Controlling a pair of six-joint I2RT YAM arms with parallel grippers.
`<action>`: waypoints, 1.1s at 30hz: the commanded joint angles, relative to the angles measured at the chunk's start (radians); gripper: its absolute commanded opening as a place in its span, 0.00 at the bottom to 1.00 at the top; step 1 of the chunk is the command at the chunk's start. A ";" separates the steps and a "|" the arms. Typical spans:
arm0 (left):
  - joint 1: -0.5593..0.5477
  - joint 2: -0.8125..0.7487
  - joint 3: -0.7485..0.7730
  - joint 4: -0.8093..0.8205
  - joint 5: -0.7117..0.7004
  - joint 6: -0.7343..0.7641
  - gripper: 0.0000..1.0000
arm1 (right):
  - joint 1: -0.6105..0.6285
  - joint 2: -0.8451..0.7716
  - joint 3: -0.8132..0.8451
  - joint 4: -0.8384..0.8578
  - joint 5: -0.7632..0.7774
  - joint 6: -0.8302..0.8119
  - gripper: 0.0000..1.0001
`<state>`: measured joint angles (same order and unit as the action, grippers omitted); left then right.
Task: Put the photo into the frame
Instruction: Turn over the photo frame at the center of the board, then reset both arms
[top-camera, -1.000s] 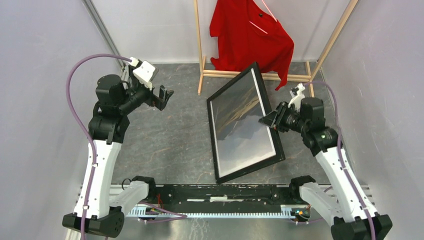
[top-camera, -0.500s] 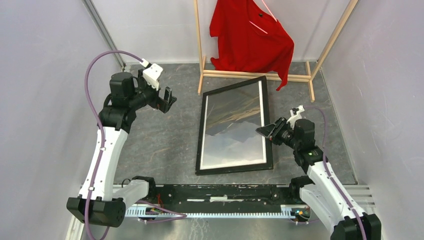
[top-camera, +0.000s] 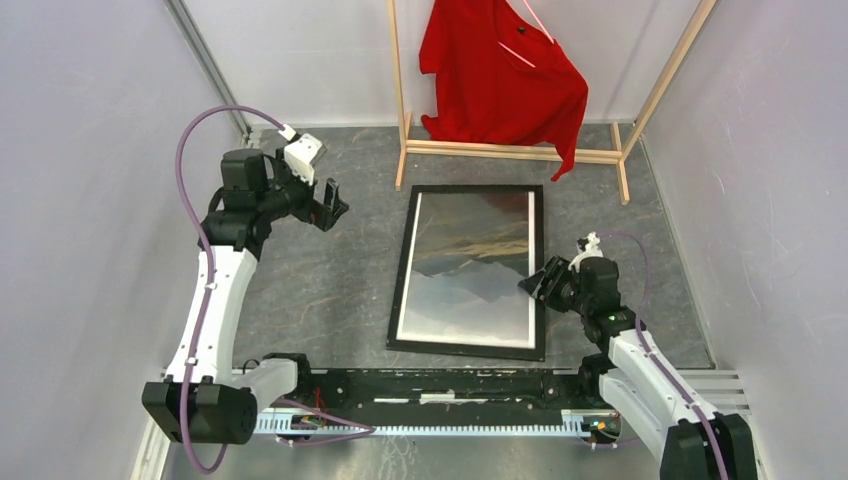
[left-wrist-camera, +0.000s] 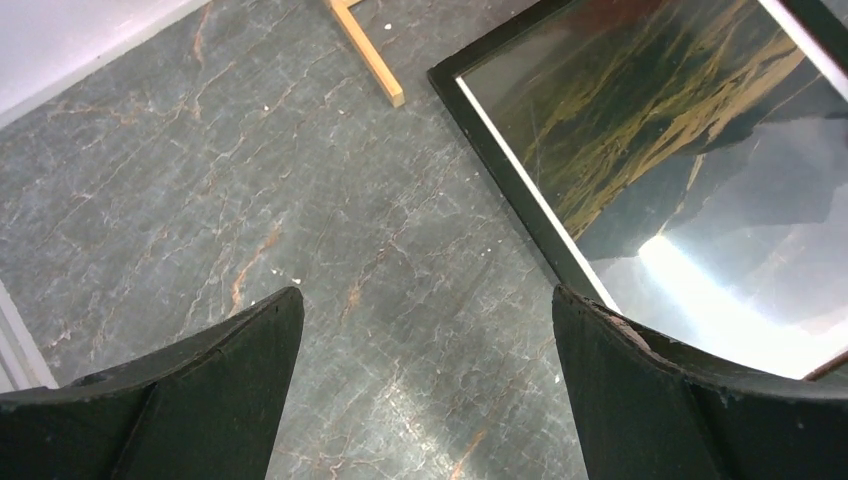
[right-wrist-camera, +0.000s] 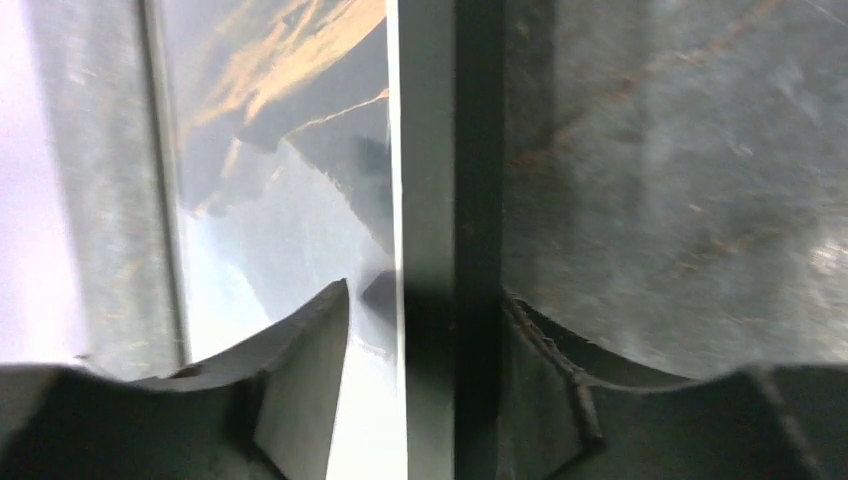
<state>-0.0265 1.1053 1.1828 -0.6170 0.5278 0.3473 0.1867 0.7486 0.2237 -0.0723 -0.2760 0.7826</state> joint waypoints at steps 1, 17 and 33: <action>0.017 0.004 -0.024 0.011 0.032 0.045 1.00 | -0.002 0.008 -0.006 0.032 0.053 -0.149 0.64; 0.069 0.055 -0.256 0.242 -0.001 -0.038 1.00 | -0.005 0.072 0.215 -0.121 0.463 -0.401 0.98; 0.150 0.302 -0.646 1.146 -0.100 -0.303 1.00 | -0.090 0.344 -0.029 0.743 0.854 -0.758 0.98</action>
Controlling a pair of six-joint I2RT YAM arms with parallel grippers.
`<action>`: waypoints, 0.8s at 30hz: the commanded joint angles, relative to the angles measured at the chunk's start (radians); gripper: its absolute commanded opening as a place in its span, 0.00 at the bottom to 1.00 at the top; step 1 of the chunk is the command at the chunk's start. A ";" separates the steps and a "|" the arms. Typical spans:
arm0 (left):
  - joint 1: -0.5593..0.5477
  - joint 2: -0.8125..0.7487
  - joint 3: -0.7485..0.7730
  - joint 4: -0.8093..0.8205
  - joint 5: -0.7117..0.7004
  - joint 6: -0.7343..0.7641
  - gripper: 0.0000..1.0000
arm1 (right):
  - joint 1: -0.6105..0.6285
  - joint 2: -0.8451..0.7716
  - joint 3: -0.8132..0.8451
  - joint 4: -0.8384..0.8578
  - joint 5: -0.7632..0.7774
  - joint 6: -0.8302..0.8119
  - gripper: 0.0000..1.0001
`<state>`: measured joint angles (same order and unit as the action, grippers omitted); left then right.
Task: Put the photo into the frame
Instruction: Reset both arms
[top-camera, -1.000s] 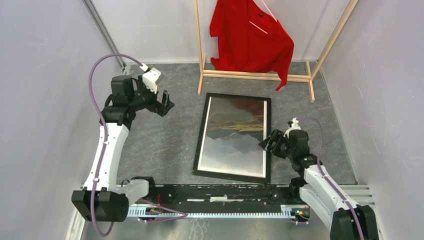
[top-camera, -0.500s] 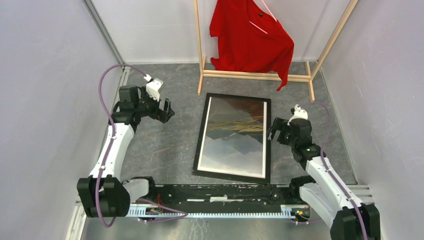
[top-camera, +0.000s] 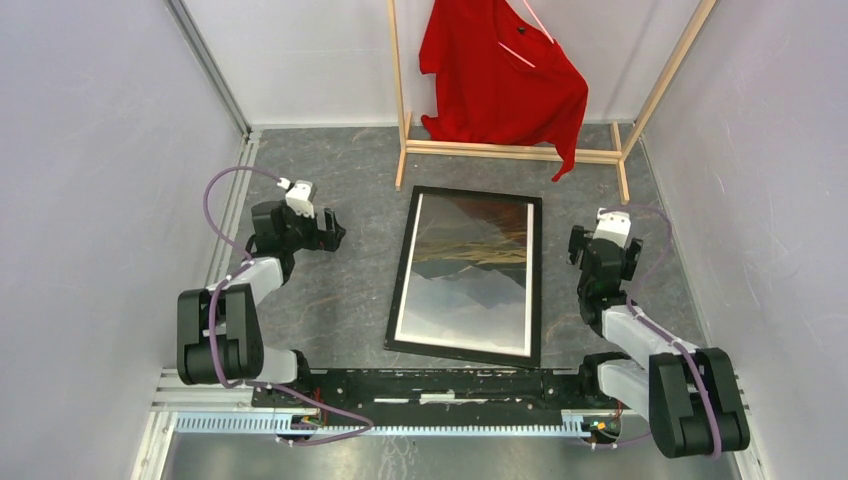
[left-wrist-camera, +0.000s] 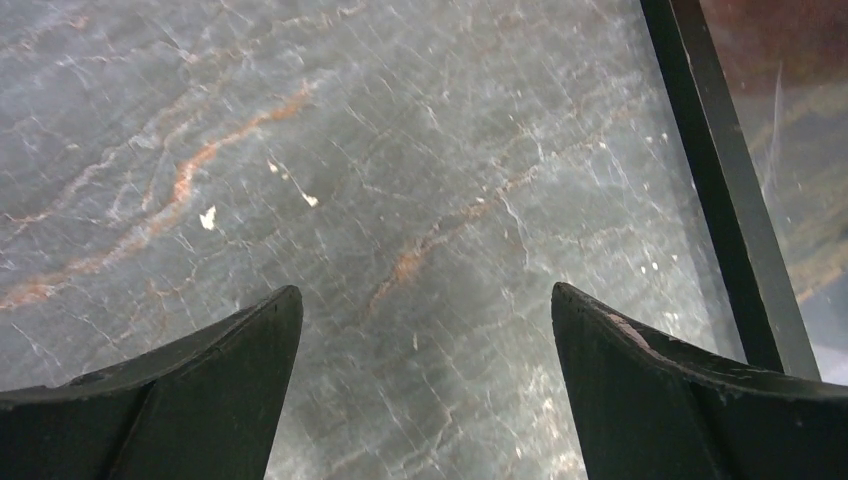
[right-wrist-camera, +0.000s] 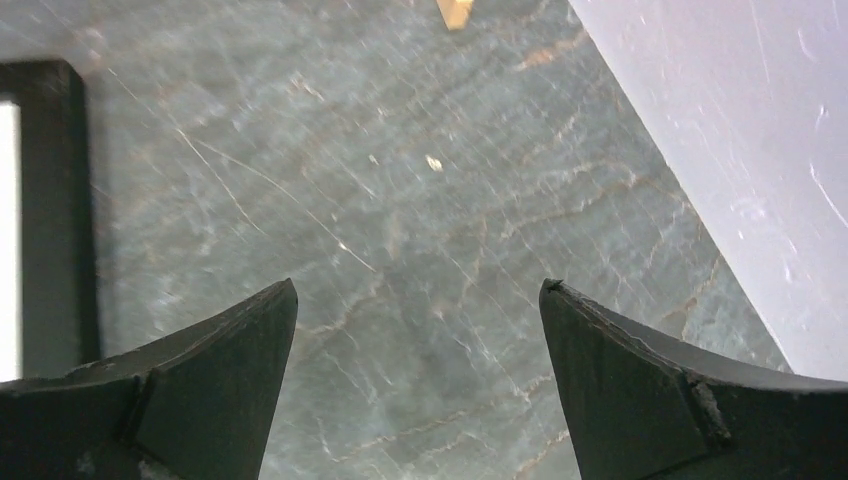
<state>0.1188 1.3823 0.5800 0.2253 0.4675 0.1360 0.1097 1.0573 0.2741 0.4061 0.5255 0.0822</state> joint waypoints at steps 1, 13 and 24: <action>0.004 0.032 -0.068 0.355 -0.047 -0.096 1.00 | -0.017 0.050 -0.101 0.291 0.049 -0.056 0.98; 0.005 0.120 -0.306 0.901 -0.150 -0.184 1.00 | -0.035 0.145 -0.299 0.688 -0.049 -0.112 0.98; -0.067 0.161 -0.403 1.089 -0.237 -0.119 1.00 | -0.035 0.336 -0.569 1.411 -0.144 -0.187 0.98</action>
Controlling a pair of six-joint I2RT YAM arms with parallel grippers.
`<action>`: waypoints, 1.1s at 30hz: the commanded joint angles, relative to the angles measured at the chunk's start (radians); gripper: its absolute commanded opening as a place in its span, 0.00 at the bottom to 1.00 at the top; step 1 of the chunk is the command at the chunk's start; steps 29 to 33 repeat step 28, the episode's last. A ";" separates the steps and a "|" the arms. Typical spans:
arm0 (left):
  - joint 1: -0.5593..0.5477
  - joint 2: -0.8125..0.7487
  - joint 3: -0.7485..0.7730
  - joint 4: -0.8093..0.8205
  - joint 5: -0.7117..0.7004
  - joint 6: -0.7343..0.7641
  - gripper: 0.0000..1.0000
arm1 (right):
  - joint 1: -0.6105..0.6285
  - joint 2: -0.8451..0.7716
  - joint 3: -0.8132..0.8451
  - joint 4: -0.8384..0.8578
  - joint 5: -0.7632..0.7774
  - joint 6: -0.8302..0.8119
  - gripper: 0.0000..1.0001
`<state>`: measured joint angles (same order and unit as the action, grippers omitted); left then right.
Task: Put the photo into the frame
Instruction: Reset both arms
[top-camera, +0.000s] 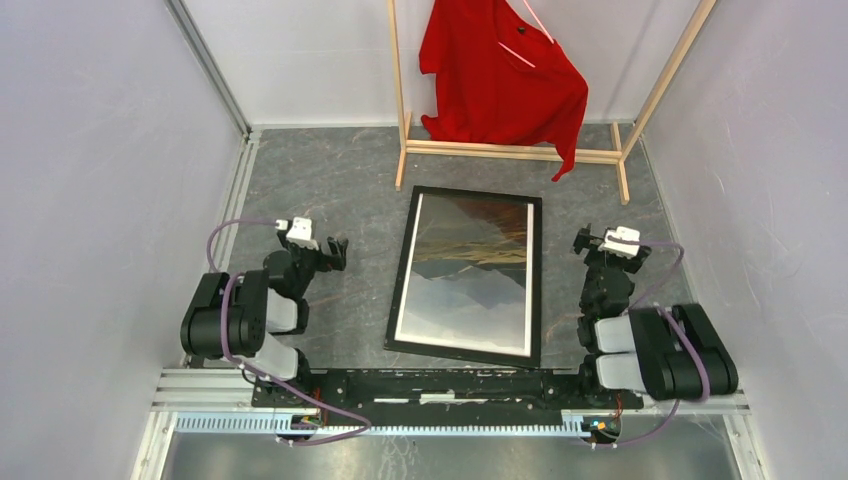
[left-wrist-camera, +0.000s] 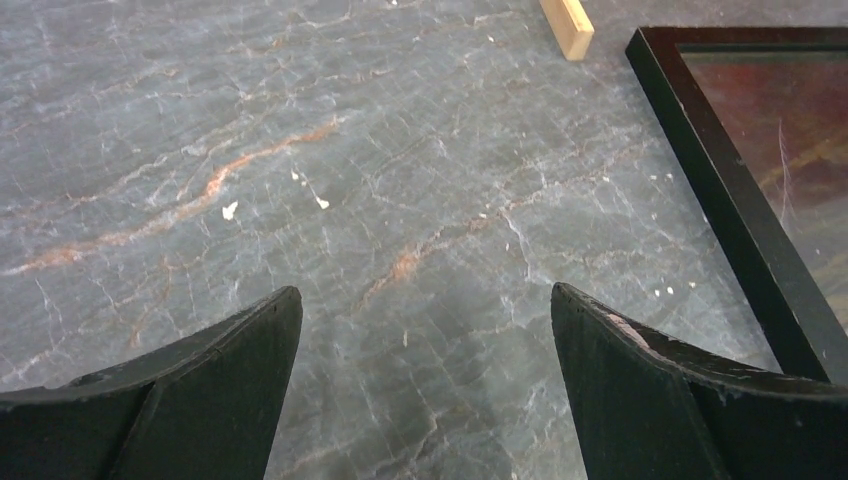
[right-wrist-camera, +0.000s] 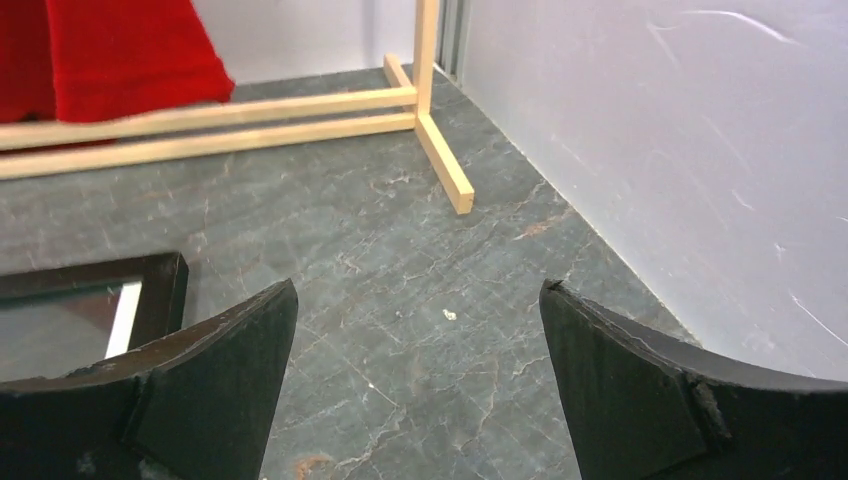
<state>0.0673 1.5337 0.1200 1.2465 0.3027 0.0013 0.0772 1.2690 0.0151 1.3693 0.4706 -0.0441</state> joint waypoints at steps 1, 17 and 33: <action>-0.014 0.016 0.092 0.010 -0.070 0.012 1.00 | -0.002 0.155 -0.280 0.454 -0.095 -0.074 0.98; -0.015 0.005 0.087 0.011 -0.072 0.012 1.00 | 0.026 0.099 -0.093 0.018 -0.116 -0.108 0.98; -0.015 0.004 0.089 0.004 -0.072 0.012 1.00 | 0.026 0.098 -0.095 0.018 -0.115 -0.108 0.98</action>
